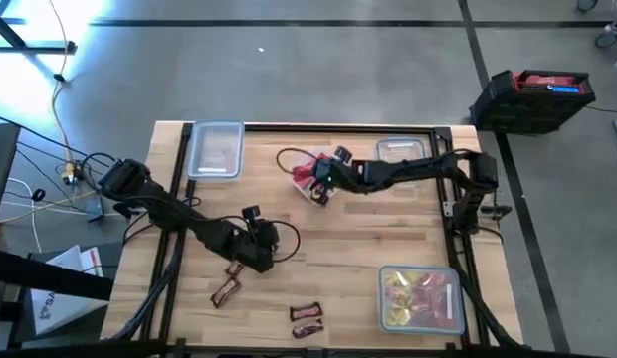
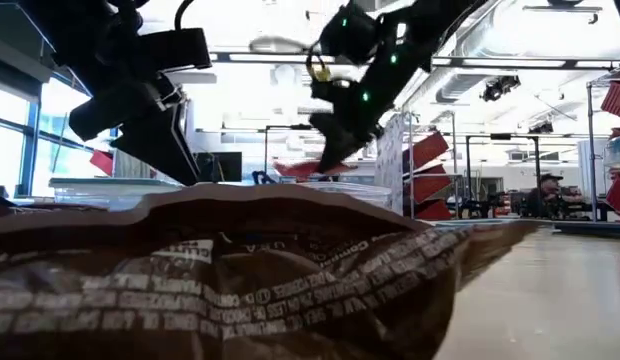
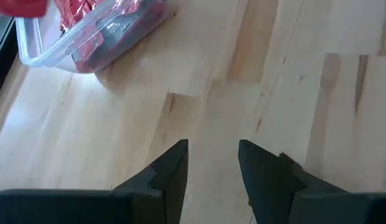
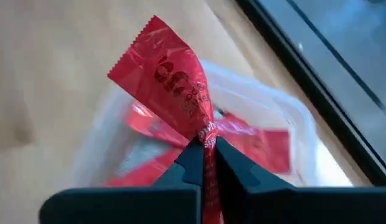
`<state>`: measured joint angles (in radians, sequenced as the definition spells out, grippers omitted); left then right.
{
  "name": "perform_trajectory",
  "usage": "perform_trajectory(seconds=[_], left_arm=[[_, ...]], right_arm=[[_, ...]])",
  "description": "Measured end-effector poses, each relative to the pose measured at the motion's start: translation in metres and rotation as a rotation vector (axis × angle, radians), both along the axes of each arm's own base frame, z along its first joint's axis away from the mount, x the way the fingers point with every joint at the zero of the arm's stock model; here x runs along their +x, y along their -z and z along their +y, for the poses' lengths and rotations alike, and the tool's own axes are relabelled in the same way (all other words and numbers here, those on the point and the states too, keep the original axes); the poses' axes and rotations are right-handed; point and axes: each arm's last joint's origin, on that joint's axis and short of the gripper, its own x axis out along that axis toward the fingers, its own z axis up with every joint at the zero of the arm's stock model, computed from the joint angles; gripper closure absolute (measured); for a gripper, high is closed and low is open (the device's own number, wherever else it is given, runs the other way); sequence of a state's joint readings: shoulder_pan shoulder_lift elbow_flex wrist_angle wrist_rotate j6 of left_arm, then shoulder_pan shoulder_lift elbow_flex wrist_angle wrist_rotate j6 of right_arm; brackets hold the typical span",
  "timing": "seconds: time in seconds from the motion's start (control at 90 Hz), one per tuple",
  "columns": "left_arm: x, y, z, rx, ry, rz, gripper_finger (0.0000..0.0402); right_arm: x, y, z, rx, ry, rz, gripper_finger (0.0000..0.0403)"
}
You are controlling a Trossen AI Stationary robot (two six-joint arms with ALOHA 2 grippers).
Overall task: Sort candy
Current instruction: Put the strawberry red into the upper middle transparent bin, then close the transparent bin
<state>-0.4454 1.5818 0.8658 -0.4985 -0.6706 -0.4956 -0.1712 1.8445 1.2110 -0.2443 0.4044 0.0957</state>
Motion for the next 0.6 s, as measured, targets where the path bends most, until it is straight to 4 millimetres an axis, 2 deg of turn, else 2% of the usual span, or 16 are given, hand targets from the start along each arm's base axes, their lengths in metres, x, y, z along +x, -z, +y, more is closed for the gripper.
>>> perform_trajectory(seconds=[0.189,0.3,0.478,0.6], left_arm=[[0.0,0.0,0.001,0.02,-0.006,-0.004,0.0275],[0.0,0.0,0.001,0.021,-0.008,-0.004,0.0275],[0.0,0.0,0.001,0.02,-0.008,-0.005,0.0275],[0.0,0.0,0.001,0.02,-0.008,-0.004,0.0275]], right_arm=[[-0.003,0.017,-0.015,0.104,0.0,0.053,0.04],[-0.003,0.027,-0.017,0.131,0.012,0.085,0.0377],[-0.004,0.024,-0.018,0.157,0.056,0.058,0.0315],[-0.004,0.01,-0.018,0.165,0.063,0.049,0.0281]])
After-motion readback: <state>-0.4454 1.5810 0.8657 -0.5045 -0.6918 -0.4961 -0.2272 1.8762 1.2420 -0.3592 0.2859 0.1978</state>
